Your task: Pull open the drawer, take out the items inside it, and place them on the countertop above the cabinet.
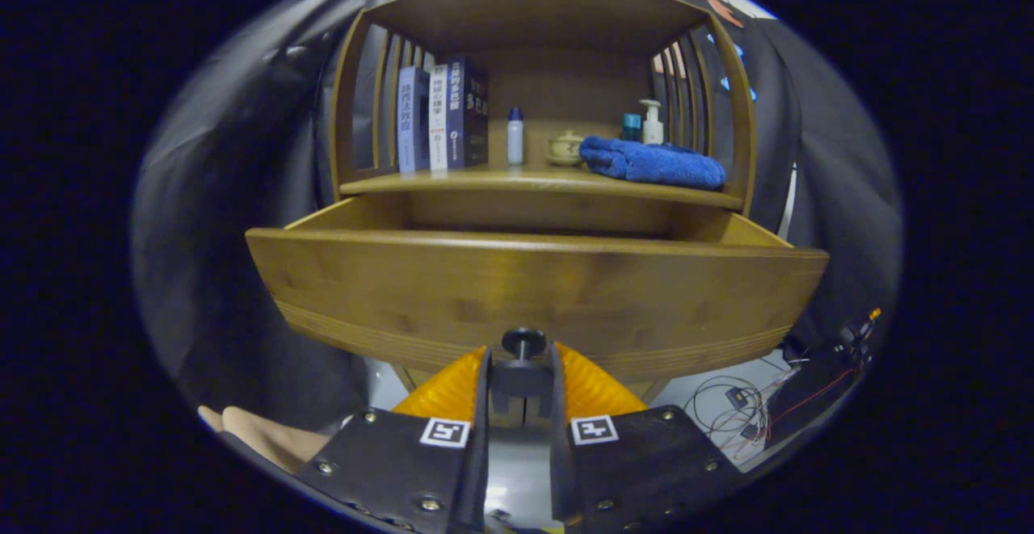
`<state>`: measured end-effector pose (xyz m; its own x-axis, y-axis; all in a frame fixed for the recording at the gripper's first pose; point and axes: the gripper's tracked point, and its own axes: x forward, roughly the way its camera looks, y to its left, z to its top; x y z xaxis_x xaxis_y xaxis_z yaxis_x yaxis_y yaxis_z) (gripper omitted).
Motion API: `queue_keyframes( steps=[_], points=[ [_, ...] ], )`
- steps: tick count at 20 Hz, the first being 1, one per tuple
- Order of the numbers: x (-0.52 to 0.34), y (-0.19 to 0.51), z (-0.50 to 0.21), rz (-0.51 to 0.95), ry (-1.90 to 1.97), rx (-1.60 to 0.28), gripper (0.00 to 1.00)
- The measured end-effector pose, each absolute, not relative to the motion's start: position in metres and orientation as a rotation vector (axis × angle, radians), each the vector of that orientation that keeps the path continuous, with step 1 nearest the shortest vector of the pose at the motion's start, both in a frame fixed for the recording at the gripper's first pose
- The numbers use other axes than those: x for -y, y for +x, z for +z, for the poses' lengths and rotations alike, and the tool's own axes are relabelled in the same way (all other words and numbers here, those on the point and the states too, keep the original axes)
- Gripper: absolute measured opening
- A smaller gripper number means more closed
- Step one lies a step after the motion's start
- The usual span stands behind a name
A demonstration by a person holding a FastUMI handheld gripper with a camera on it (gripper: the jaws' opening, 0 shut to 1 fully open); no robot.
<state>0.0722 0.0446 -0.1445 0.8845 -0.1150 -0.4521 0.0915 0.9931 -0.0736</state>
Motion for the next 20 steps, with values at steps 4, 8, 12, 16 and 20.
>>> queue_keyframes(
  steps=[4,8,12,16,20],
  points=[
    [-0.047,0.052,-0.144,-0.088,-0.027,-0.493,0.31],
    [-0.048,0.047,-0.144,-0.081,-0.029,-0.487,0.31],
    [-0.049,0.047,-0.144,-0.076,-0.016,-0.479,0.31],
    [-0.046,0.046,-0.137,-0.081,0.018,-0.457,0.43],
    [-0.037,0.042,-0.123,-0.115,0.066,-0.413,0.55]
  ],
)
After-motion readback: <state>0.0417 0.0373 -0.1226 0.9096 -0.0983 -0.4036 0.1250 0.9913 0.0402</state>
